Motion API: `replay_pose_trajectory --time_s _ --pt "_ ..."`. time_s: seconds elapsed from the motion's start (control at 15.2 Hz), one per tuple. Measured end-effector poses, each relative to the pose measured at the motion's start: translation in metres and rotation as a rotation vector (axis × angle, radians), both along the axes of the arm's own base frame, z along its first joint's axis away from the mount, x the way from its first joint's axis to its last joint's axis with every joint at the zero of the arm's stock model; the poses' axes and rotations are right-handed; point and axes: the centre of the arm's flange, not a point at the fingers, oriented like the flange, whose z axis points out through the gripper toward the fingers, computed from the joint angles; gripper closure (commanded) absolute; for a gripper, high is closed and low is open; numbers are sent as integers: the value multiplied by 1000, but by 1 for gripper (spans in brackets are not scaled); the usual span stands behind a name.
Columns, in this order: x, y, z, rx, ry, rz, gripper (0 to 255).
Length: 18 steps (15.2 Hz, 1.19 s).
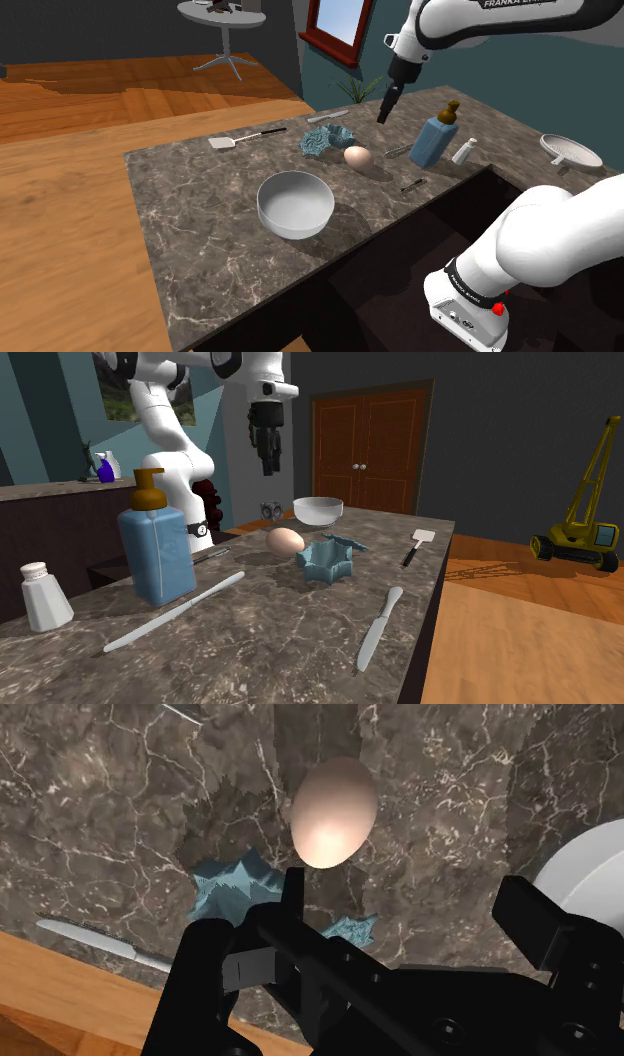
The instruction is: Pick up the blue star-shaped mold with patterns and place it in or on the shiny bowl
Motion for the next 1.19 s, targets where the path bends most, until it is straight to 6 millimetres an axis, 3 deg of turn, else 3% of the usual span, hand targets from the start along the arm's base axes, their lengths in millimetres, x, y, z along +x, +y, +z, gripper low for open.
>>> replay_pose_trajectory --time_s 0.59,0.92,1.19 --pt "97 -27 -76 71 22 178 0" --pt "151 -28 -122 111 36 279 0" --pt "163 -27 -143 120 39 303 0"
